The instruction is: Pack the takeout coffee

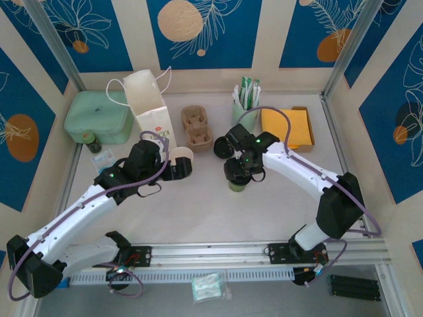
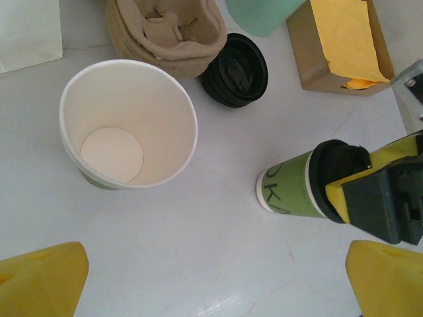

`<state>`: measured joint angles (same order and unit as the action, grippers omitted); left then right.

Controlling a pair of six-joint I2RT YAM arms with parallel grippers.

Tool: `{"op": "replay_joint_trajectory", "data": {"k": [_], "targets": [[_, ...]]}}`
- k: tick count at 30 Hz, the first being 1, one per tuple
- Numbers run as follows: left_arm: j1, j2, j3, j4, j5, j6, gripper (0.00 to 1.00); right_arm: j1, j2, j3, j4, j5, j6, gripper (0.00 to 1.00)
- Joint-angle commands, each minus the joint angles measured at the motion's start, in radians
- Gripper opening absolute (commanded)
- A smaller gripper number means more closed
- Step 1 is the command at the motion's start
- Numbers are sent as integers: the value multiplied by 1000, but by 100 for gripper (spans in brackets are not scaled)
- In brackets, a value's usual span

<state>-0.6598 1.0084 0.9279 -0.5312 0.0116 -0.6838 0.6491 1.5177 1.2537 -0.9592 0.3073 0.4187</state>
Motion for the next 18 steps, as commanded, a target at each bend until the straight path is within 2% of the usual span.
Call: {"op": "replay_joint_trajectory", "data": {"k": [1, 5, 18], "targets": [[12, -18, 5, 20, 19, -10, 99, -46, -51, -16, -20, 1, 1, 71], [12, -16, 6, 20, 22, -8, 99, -131, -85, -21, -23, -15, -21, 71], [12, 32, 42, 23, 57, 14, 99, -497, -132, -7, -36, -36, -73, 71]]}}
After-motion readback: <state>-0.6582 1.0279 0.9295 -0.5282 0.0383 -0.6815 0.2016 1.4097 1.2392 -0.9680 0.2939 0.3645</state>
